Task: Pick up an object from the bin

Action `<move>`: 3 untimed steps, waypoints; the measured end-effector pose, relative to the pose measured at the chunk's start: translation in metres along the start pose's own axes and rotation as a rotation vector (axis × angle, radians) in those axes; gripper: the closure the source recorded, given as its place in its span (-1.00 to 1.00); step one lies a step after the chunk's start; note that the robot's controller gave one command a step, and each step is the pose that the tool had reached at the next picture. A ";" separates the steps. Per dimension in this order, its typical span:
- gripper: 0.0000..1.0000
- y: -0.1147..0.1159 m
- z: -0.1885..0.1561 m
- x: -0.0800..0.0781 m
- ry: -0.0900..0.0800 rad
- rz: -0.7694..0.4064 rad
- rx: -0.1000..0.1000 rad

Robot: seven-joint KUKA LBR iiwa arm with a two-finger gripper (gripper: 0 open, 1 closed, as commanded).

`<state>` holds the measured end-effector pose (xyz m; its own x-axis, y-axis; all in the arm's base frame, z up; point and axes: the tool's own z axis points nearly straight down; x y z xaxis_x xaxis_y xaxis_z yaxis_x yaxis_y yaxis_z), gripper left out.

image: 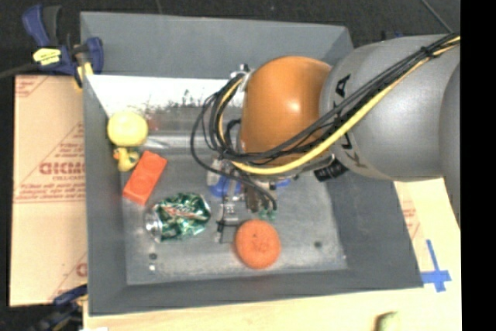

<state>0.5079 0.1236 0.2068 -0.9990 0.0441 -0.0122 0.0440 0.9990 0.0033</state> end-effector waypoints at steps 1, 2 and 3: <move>-1.00 -0.036 0.018 0.004 0.001 0.072 -0.001; -1.00 -0.047 0.076 0.021 -0.004 0.060 -0.001; -1.00 -0.026 0.103 0.014 -0.005 0.205 -0.003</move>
Offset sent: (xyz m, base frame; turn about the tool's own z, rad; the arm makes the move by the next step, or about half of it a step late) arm -0.0344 -0.0491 -0.1122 0.0447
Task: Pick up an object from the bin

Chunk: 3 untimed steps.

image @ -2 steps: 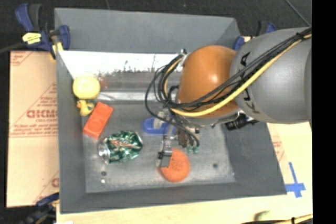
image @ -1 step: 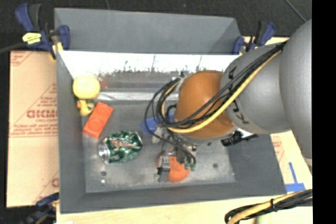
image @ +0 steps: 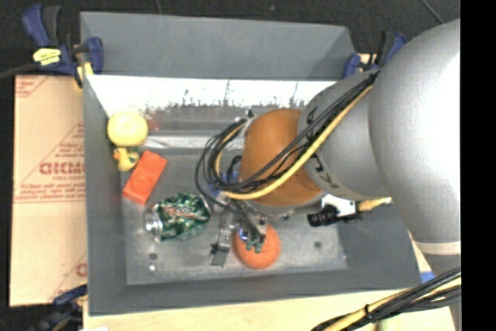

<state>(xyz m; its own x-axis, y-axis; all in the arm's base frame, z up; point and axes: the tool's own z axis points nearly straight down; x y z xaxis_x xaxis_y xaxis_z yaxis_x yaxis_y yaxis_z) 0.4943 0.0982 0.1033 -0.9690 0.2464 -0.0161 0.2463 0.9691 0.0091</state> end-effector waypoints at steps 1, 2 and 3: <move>-1.00 -0.018 -0.036 -0.014 0.004 0.052 0.004; -1.00 -0.010 -0.013 -0.008 -0.002 -0.121 0.000; -1.00 0.002 0.005 -0.008 0.001 0.070 0.000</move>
Offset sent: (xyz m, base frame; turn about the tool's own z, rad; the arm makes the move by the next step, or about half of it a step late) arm -0.0047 0.0147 -0.0333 0.0743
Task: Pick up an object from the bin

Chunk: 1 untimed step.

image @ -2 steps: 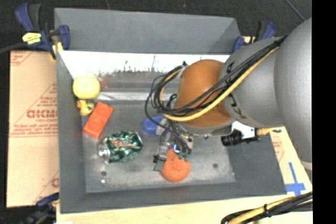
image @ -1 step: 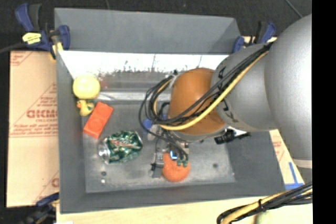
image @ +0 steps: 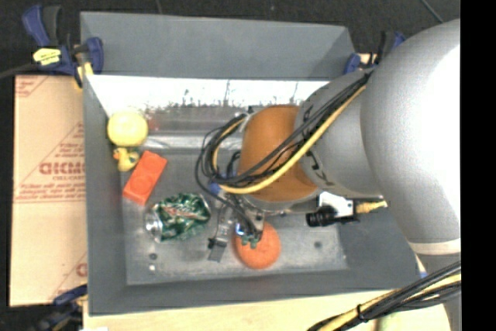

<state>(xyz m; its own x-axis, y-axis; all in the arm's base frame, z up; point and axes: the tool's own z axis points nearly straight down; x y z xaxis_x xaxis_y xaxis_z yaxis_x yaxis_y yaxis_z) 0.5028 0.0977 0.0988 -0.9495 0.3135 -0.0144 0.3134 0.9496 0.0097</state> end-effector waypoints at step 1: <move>-1.00 -0.001 0.028 0.021 0.002 -0.095 0.001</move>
Offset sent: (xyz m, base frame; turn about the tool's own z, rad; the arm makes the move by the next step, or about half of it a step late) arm -0.0054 -0.0039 -0.0272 -0.0261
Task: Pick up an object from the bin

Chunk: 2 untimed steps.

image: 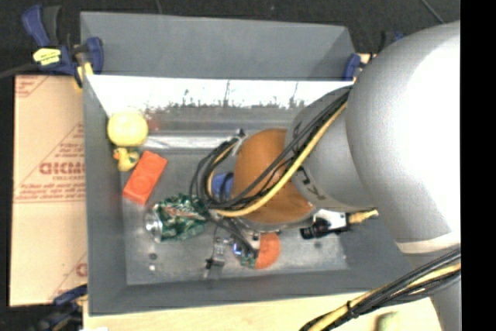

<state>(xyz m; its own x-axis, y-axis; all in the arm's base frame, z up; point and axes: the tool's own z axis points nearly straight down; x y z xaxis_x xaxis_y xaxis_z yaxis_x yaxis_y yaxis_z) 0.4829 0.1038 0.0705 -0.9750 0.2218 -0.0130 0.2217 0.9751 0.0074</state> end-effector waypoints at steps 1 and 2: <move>-1.00 -0.005 -0.001 -0.013 -0.005 0.056 -0.003; -1.00 0.002 -0.071 -0.006 0.004 0.040 0.001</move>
Offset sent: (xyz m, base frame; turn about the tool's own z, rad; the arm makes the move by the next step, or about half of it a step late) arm 0.0025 0.0064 0.1142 0.0225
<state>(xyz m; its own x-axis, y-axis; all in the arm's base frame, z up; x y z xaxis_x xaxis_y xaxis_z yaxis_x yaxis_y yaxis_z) 0.4885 0.1037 0.1421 -0.9655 0.2604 -0.0087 0.2603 0.9655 0.0072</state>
